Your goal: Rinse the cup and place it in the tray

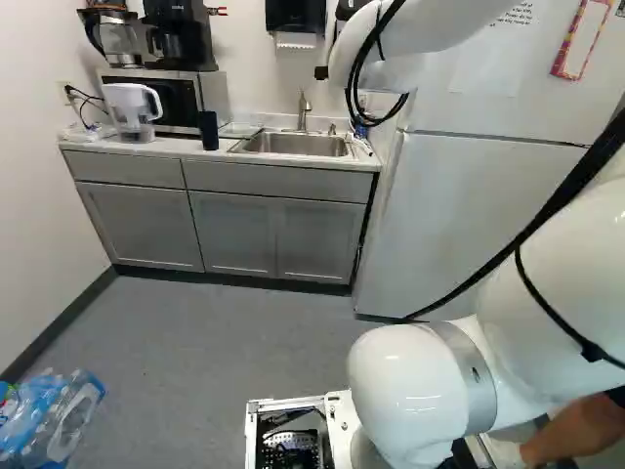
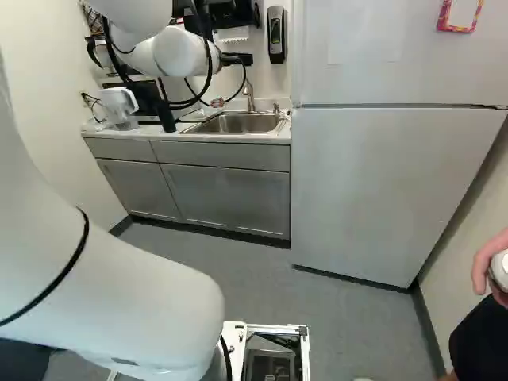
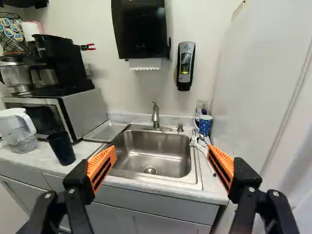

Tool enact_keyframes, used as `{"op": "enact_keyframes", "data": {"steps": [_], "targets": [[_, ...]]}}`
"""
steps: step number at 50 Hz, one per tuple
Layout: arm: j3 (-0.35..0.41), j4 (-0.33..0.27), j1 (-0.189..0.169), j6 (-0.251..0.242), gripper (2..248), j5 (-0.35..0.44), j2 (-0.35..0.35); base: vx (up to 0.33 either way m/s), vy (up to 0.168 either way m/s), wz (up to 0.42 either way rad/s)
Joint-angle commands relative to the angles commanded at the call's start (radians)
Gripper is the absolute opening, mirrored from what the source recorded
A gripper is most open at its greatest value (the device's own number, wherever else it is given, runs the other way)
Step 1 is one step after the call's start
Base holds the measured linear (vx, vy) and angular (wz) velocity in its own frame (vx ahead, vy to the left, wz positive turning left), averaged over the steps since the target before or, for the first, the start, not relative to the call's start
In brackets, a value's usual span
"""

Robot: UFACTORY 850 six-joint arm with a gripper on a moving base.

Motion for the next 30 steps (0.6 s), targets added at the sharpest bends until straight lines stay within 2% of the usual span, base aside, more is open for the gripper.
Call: {"op": "enact_keyframes", "data": {"steps": [30], "targets": [[0.0, 0.0, 0.0, 0.0, 247, 0.0, 0.0, 0.044, -0.006, -0.003]]}}
